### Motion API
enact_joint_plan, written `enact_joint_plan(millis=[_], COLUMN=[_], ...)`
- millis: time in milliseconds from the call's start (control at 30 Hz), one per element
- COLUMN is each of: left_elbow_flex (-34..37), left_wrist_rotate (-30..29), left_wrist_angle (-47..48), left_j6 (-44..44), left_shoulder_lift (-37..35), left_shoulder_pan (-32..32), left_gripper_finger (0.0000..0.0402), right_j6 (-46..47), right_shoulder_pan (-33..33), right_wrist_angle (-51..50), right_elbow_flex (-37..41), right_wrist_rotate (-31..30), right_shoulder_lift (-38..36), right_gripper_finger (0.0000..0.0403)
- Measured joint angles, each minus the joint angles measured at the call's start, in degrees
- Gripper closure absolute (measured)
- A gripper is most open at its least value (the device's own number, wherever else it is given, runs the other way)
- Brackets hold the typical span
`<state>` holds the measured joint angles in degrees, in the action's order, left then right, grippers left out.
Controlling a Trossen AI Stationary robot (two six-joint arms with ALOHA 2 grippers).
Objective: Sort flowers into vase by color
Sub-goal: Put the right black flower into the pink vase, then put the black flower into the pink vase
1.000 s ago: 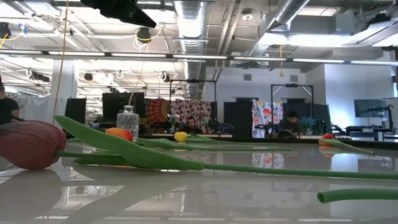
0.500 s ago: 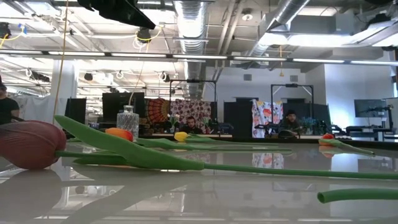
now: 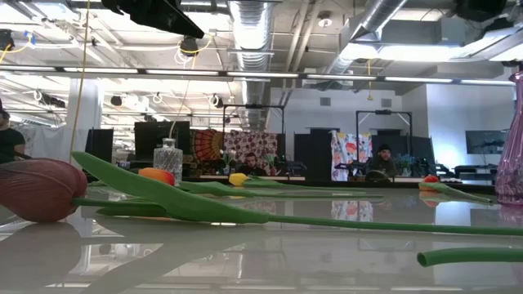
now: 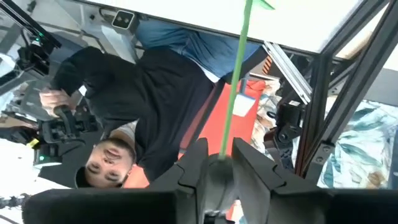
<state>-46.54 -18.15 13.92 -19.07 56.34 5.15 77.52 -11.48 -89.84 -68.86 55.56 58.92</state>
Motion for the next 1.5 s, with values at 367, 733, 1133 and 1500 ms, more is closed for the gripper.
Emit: enact_joint_plan(millis=[367, 733, 1133, 1500], left_elbow_flex=[0.0, 0.0, 0.0, 0.0], left_wrist_rotate=[-0.3, -0.3, -16.7, -6.5], left_wrist_angle=[2.4, 13.1, 30.7, 39.7], left_j6=[1.6, 12.4, 46.5, 45.2], left_shoulder_lift=[0.0, 0.0, 0.7, 12.6], left_shoulder_pan=[0.0, 0.0, -8.9, -29.4], left_gripper_finger=[0.0230, 0.0230, 0.0230, 0.0230], right_j6=[-9.9, -49.2, -75.6, -84.2], right_shoulder_pan=[-7.5, -7.3, -0.1, -0.8], right_wrist_angle=[12.0, 44.4, 62.1, 59.8], right_elbow_flex=[0.0, 0.0, 0.0, 0.0], right_wrist_rotate=[-6.0, -39.3, -42.1, -42.1], right_shoulder_lift=[0.3, 5.9, 23.1, 33.5], right_gripper_finger=[0.0281, 0.0284, 0.0284, 0.0285])
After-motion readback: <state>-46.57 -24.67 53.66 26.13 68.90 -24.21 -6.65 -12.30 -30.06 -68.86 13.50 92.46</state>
